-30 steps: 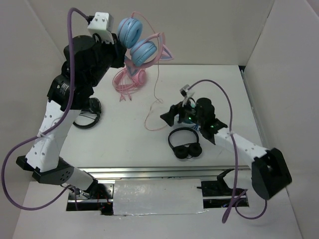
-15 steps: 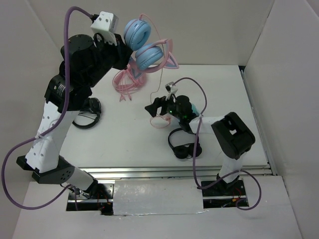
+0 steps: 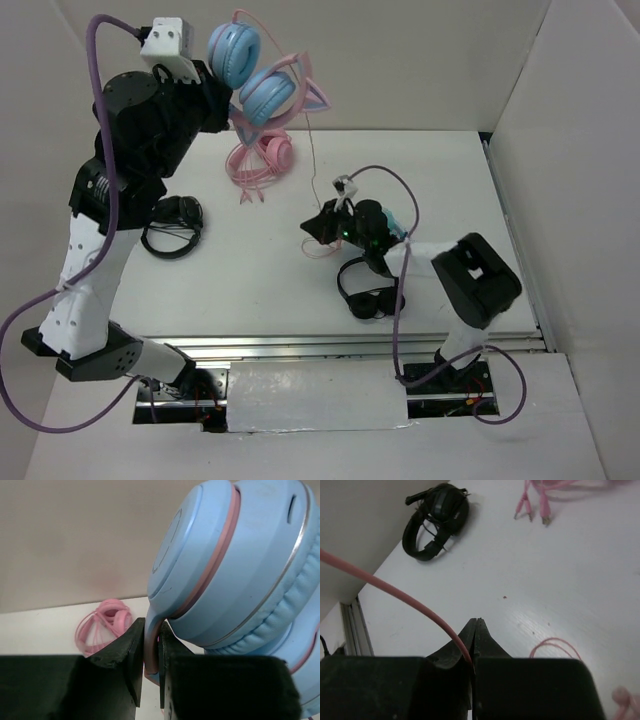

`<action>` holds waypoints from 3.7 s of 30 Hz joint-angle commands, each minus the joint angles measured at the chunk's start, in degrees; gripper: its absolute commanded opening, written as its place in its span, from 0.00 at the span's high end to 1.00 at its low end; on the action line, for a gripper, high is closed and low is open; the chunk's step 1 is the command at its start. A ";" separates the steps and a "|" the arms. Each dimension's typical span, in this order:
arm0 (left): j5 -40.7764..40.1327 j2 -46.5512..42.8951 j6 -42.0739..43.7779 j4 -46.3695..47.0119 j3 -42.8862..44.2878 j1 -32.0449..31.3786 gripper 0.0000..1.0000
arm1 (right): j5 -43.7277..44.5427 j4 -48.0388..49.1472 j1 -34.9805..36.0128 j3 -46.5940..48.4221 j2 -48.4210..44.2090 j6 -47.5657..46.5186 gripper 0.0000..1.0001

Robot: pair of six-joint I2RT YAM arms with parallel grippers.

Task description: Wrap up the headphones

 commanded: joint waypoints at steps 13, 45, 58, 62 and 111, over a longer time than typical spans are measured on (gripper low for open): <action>-28.58 16.41 -13.45 5.66 -11.69 7.35 1.00 | 40.78 -49.19 12.33 -6.29 -46.00 -13.82 1.00; -15.24 7.28 3.14 28.24 -49.11 -6.18 1.00 | 39.56 -69.07 20.17 16.75 -40.55 -36.83 1.00; -11.71 2.97 2.37 29.76 -55.74 -12.08 1.00 | 23.30 -71.53 14.01 15.45 -46.08 -43.80 1.00; -10.67 2.97 4.55 30.00 -54.59 -12.08 1.00 | 23.65 -67.94 14.54 11.57 -49.51 -43.01 1.00; -0.30 -23.28 23.36 30.97 -78.14 -32.82 1.00 | 13.54 -47.72 -14.82 35.57 -17.27 -68.32 1.00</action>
